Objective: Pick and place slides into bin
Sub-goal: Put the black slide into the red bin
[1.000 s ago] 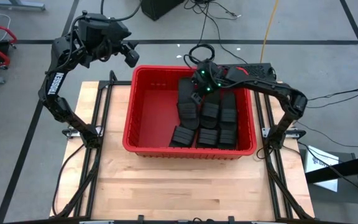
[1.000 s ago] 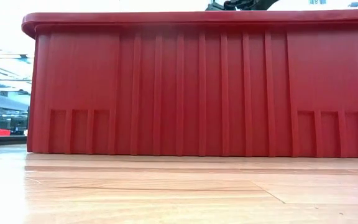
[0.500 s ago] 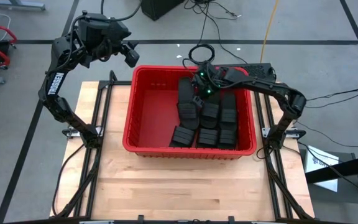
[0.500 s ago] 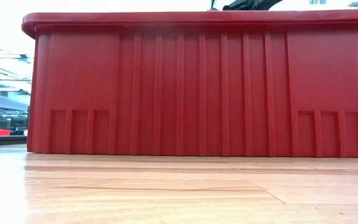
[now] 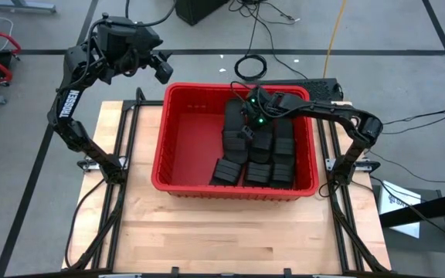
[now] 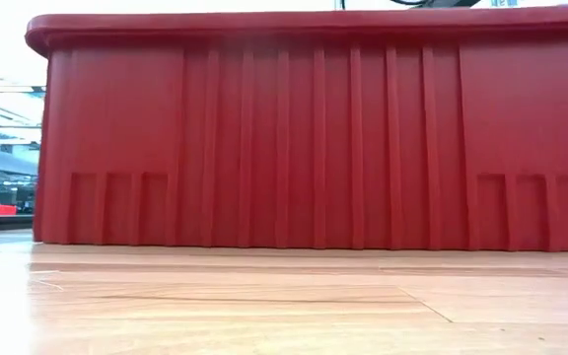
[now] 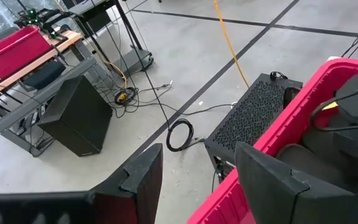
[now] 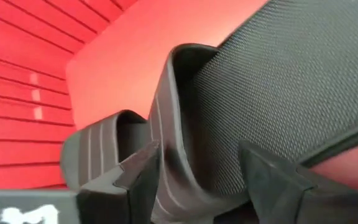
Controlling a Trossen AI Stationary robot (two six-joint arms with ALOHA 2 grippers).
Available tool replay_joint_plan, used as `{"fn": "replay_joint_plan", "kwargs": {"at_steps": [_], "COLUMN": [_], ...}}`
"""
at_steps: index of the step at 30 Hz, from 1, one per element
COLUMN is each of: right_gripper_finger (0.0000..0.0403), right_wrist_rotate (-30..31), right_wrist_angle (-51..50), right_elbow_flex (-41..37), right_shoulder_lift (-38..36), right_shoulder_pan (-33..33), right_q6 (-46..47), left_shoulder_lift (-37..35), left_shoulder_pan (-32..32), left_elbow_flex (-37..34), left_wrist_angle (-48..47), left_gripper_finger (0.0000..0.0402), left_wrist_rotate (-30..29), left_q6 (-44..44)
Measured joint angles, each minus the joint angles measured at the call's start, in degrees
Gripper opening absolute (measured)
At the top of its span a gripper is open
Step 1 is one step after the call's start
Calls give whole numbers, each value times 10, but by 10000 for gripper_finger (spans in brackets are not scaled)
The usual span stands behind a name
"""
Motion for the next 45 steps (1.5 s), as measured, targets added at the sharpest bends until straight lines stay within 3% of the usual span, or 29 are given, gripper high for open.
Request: {"fn": "replay_joint_plan", "kwargs": {"at_steps": [5, 12, 14, 29, 33, 45], "right_gripper_finger": [161, 27, 10, 4, 3, 1], "right_wrist_rotate": [-23, -48, -48, -97, -79, -55], "right_wrist_angle": [32, 60, 62, 138, 138, 134], "right_elbow_flex": [-3, -3, -3, -3, -3, -1], "right_shoulder_lift": [2, 2, 2, 0, -4, -46], "right_shoulder_pan": [3, -2, -5, -21, -21, 1], "right_q6": [13, 45, 51, 101, 108, 18], "left_shoulder_lift": [0, 0, 0, 0, 0, 0], "left_shoulder_pan": [0, 0, 0, 0, 0, 0], "left_elbow_flex": [0, 0, 0, 0, 0, 0], "left_wrist_angle": [0, -4, -3, -3, -4, -8], "left_gripper_finger": [198, 198, 198, 198, 198, 198], "left_wrist_rotate": [0, 0, 0, 0, 0, 0], "left_q6": [0, -1, -2, 2, 1, 1]}}
